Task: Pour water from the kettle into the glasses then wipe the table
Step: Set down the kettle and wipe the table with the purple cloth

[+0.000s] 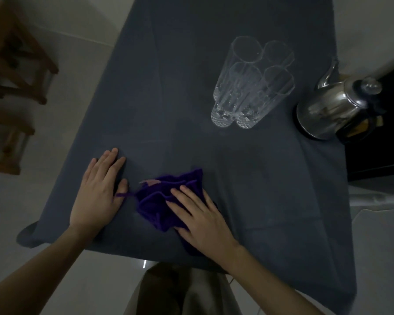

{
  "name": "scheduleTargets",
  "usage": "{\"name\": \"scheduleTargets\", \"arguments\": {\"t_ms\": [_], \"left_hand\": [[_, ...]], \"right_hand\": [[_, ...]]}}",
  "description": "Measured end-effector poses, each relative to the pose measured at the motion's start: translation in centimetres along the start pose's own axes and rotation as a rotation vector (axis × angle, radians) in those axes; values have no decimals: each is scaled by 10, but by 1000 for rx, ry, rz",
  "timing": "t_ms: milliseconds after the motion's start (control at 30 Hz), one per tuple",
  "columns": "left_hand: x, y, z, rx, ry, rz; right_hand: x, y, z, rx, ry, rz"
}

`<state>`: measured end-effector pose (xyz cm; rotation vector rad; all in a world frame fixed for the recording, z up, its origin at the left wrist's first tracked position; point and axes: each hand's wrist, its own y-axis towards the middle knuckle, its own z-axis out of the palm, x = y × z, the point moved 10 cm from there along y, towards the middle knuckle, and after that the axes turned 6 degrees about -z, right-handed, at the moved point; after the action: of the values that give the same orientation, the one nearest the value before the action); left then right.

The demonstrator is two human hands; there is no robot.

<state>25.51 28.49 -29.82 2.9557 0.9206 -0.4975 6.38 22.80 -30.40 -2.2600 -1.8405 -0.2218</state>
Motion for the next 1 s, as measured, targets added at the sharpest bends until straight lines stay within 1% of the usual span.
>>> {"name": "scheduleTargets", "arguments": {"t_ms": [167, 367, 500, 633, 700, 767, 833, 900, 1000], "left_hand": [[-1, -1, -1, -8, -1, -8], [-2, -2, 0, -2, 11, -5], [-2, -2, 0, 1, 17, -4], [-3, -2, 0, -6, 21, -2], [-3, -1, -1, -13, 22, -4], [-4, -1, 0, -12, 32, -5], [-4, -1, 0, -17, 35, -11], [-3, -1, 0, -16, 42, -17], [-1, 0, 1, -10, 52, -19]], "right_hand": [[-38, -44, -10, 1, -23, 80], [-95, -112, -25, -44, -35, 215], [-142, -183, -36, -80, -32, 374], [-174, -237, -43, -74, -22, 507], [-178, -242, -43, -121, 15, 587], [-174, -240, -42, -229, 97, 709], [-164, -229, -43, -322, 165, 769], [-150, -211, -43, -356, 194, 750], [-127, -167, -43, -354, 184, 653]]}}
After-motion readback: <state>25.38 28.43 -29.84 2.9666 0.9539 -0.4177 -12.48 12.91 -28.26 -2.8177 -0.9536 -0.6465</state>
